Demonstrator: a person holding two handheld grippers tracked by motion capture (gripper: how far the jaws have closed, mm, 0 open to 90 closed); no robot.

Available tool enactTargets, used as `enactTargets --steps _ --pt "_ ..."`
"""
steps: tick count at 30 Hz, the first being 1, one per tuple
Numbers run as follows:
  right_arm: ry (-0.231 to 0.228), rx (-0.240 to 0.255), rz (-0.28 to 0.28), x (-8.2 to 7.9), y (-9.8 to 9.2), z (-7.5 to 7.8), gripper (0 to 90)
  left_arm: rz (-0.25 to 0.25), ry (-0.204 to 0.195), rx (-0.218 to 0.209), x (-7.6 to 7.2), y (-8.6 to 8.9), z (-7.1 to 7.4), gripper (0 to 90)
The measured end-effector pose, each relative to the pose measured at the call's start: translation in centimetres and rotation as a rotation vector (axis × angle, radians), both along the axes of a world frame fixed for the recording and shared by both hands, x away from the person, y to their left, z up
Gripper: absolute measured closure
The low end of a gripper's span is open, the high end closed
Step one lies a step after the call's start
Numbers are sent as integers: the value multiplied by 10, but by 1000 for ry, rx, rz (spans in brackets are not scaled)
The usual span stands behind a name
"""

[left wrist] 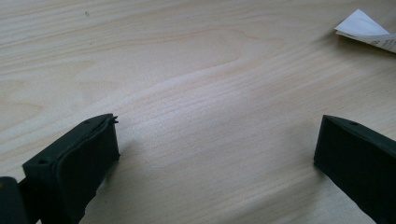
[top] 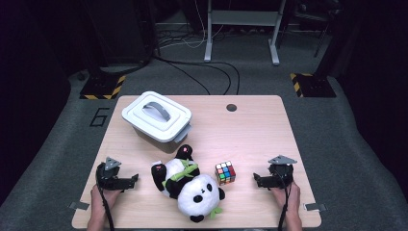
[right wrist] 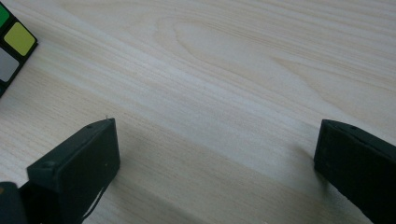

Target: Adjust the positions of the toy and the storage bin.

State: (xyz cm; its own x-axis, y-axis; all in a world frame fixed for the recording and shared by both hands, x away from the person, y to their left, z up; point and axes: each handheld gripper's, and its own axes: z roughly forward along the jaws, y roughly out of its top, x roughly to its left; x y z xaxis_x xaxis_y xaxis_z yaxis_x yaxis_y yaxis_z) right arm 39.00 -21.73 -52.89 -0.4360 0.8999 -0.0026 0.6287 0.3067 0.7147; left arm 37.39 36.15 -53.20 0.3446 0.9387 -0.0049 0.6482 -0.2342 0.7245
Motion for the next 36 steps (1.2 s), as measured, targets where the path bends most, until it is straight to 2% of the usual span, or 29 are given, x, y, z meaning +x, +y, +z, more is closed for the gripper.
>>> enactTargets --steps 12,16,19,30,31,32,35,36 --pt "0 2 5 0 0 0 3 -14 -1 -2 1 0 0 0" --pt "-3 2 14 0 0 0 5 -31 26 8 3 1 3 0" --pt "-3 3 14 0 1 0 6 -34 25 -8 4 2 7 0" --pt "-2 3 14 0 1 0 6 -62 -4 -22 13 -1 36 0" --pt "-3 3 13 0 1 0 6 -71 3 -23 16 -1 42 0" --pt "-3 3 13 0 1 0 6 -71 3 -23 16 -1 42 0" --pt "-3 3 13 0 1 0 6 -79 -16 -28 23 -3 55 0" --pt "-3 3 13 0 1 0 6 -79 -16 -28 23 -3 55 0"
